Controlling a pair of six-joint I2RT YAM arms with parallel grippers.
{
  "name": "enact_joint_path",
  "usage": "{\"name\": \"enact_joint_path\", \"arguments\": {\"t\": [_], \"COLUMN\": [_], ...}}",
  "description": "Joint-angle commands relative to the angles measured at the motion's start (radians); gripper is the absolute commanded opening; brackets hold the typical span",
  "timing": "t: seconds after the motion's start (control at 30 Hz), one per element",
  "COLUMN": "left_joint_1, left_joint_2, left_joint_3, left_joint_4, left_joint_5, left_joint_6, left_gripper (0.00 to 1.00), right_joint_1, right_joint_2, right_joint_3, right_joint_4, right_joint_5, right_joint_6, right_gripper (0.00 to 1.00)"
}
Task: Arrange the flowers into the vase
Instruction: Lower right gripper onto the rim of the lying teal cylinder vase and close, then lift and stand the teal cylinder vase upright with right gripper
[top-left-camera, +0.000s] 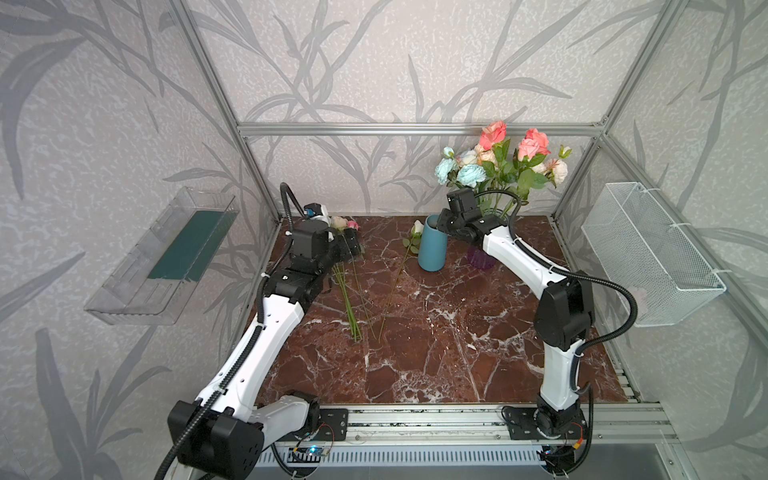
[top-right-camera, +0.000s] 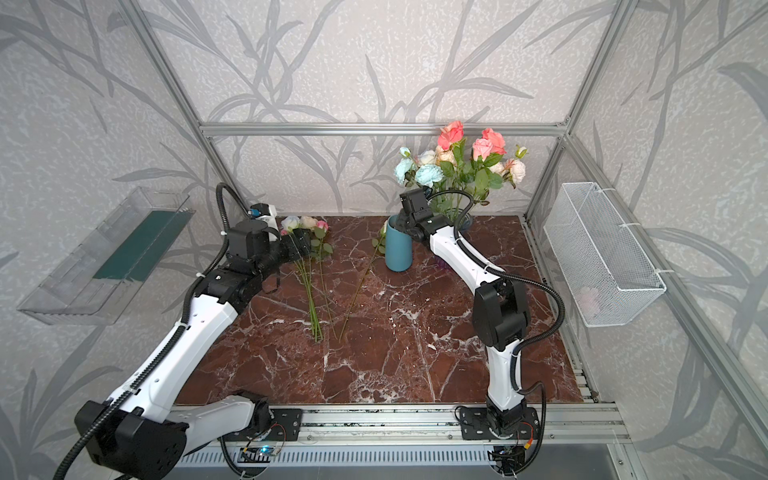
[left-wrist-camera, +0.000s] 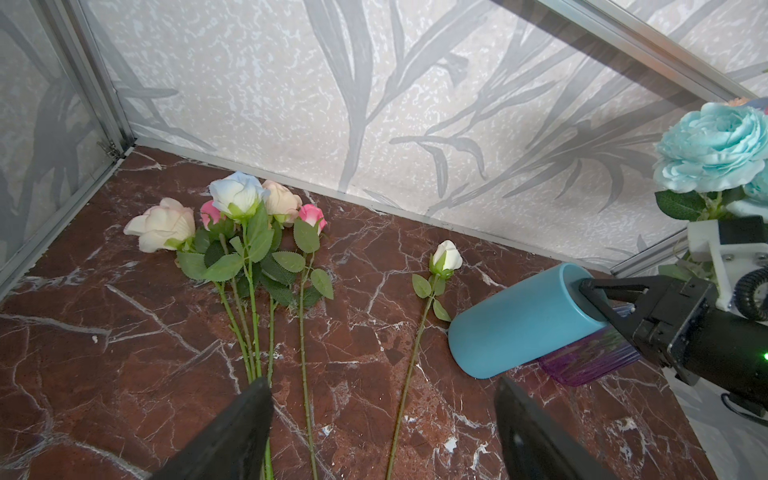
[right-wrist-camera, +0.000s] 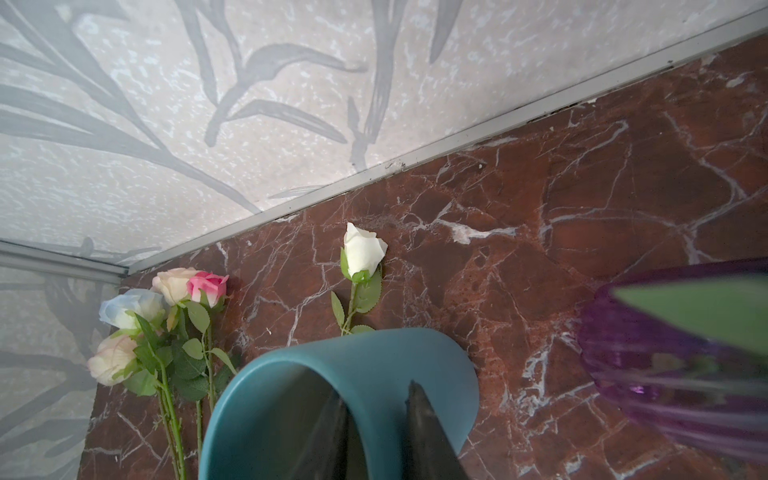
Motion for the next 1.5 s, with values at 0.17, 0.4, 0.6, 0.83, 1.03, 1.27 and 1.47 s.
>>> {"name": "enact_joint_path", "arguments": {"t": [0.17, 0.4, 0.6, 0.83, 1.03, 1.27, 1.47], "left_joint_1": [0.017, 0.017, 0.017, 0.017, 0.017, 0.017, 0.018], "left_joint_2": [0.002, 0.003, 0.006, 0.0, 0.003, 0.009, 0.015], "left_joint_3": [-0.006, -0.006, -0.007, -0.014, -0.013, -0.012, -0.01], "left_joint_4": [0.018, 0.019, 0.025, 0.035, 0.038, 0.036, 0.036], "left_joint_5": [0.025, 0.028, 0.042, 0.048, 0.054, 0.06, 0.06], "left_joint_6": [-0.026, -0.022, -0.025, -0.022, -0.022, -0.022, -0.022], "left_gripper": [0.84, 0.84, 0.84, 0.84, 0.84, 0.84, 0.84], "right_joint_1": [-0.018, -0.022, -0.031, -0.038, -0.045, -0.047, -0.046], "right_joint_2": [-0.073, -0.105, -0.124, -0.156, -0.18, -0.198, -0.24], "right_joint_3": [-0.09, -0.117, -0.15, -0.198, -0.226, -0.229, -0.255], "right_joint_4": [-0.005, -0.002, 0.012, 0.035, 0.058, 0.068, 0.086], "right_joint_5": [-0.03, -0.042, -0.052, -0.065, -0.082, -0.105, -0.123], "right_joint_6": [-0.003, -0.009, -0.008, -0.012, -0.014, -0.022, -0.033], "right_gripper": [0.21, 0.19, 0.17, 0.14, 0.1, 0.01, 0.0]}}
